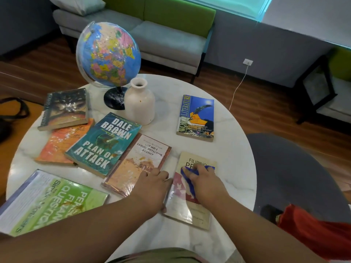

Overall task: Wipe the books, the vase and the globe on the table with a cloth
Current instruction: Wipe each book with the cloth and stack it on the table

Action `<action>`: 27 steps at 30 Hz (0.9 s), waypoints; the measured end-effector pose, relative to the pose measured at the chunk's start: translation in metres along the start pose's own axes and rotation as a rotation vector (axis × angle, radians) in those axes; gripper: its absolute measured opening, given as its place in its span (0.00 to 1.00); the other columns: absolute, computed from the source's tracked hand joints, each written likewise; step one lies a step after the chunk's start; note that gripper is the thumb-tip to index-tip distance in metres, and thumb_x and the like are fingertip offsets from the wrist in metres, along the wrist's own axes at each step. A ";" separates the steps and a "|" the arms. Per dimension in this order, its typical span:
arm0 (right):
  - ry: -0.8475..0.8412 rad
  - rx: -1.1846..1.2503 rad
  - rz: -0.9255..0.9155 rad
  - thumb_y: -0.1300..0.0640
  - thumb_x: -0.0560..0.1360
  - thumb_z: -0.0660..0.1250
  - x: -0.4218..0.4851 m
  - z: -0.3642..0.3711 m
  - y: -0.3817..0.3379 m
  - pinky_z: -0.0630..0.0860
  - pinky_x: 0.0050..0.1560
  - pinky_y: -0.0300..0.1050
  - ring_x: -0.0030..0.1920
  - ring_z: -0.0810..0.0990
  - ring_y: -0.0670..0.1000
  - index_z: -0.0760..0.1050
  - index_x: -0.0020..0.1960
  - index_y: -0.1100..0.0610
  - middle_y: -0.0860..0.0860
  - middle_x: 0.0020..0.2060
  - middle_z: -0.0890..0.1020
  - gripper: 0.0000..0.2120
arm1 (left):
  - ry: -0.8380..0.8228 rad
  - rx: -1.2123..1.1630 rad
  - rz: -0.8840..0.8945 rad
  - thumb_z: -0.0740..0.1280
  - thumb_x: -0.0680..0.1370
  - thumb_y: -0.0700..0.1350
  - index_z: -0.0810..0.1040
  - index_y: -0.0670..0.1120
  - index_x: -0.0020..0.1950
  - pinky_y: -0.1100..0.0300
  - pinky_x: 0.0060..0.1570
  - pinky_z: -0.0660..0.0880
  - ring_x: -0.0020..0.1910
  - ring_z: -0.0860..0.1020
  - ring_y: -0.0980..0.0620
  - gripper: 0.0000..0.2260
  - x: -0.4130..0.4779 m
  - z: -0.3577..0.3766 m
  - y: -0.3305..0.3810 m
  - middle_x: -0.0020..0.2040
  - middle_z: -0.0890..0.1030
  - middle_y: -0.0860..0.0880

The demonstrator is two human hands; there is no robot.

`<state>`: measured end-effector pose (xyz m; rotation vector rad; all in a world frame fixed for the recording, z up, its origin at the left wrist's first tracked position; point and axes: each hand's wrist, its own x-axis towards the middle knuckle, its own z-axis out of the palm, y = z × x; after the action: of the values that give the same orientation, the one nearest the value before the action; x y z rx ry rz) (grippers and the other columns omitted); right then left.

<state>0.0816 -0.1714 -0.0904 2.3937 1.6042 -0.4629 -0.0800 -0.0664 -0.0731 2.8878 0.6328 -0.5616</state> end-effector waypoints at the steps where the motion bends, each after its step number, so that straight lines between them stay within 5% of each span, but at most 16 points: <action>1: -0.004 -0.001 0.023 0.56 0.76 0.63 0.004 -0.004 0.001 0.76 0.55 0.51 0.63 0.62 0.59 0.48 0.77 0.41 0.51 0.71 0.56 0.36 | 0.002 -0.001 -0.005 0.70 0.72 0.60 0.57 0.52 0.76 0.46 0.65 0.62 0.71 0.60 0.46 0.37 0.000 0.000 0.001 0.71 0.63 0.49; 10: 0.008 -0.061 -0.242 0.56 0.77 0.59 -0.031 0.021 -0.024 0.71 0.59 0.53 0.62 0.62 0.60 0.44 0.78 0.47 0.52 0.74 0.54 0.35 | 0.001 -0.025 -0.050 0.70 0.72 0.59 0.55 0.51 0.77 0.47 0.65 0.61 0.72 0.58 0.47 0.39 0.000 0.002 0.003 0.72 0.61 0.50; 16: 0.035 -0.029 -0.054 0.50 0.77 0.63 0.018 -0.003 -0.005 0.75 0.55 0.51 0.65 0.62 0.59 0.46 0.77 0.43 0.49 0.74 0.52 0.36 | 0.005 -0.056 -0.061 0.69 0.72 0.60 0.47 0.53 0.79 0.48 0.64 0.62 0.70 0.59 0.47 0.43 -0.001 0.004 0.002 0.73 0.61 0.51; 27: 0.037 -0.023 0.138 0.54 0.77 0.63 0.014 -0.009 0.019 0.75 0.56 0.47 0.65 0.60 0.57 0.44 0.78 0.49 0.50 0.74 0.52 0.37 | -0.044 -0.020 -0.012 0.68 0.74 0.59 0.53 0.58 0.78 0.45 0.66 0.60 0.72 0.57 0.46 0.37 0.001 0.000 0.001 0.74 0.60 0.50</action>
<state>0.1056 -0.1634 -0.0874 2.4892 1.4376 -0.3750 -0.0792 -0.0669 -0.0738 2.8463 0.6464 -0.6156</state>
